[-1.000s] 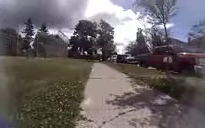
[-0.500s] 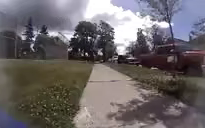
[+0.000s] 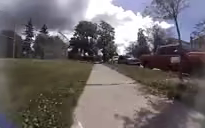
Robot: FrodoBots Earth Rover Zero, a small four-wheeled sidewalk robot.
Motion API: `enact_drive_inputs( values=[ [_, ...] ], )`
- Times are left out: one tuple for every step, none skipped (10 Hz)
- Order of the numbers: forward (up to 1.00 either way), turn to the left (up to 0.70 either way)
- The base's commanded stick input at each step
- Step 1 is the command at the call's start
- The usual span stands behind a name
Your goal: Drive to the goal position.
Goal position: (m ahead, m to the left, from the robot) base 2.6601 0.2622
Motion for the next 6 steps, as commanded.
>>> enact_drive_inputs(
  values=[
    [0.7,0.03],
    [0.7,0.1],
    [0.7,0.17],
    [0.7,0.25],
    [0.7,0.32],
    [0.7,0.34]
  ],
)
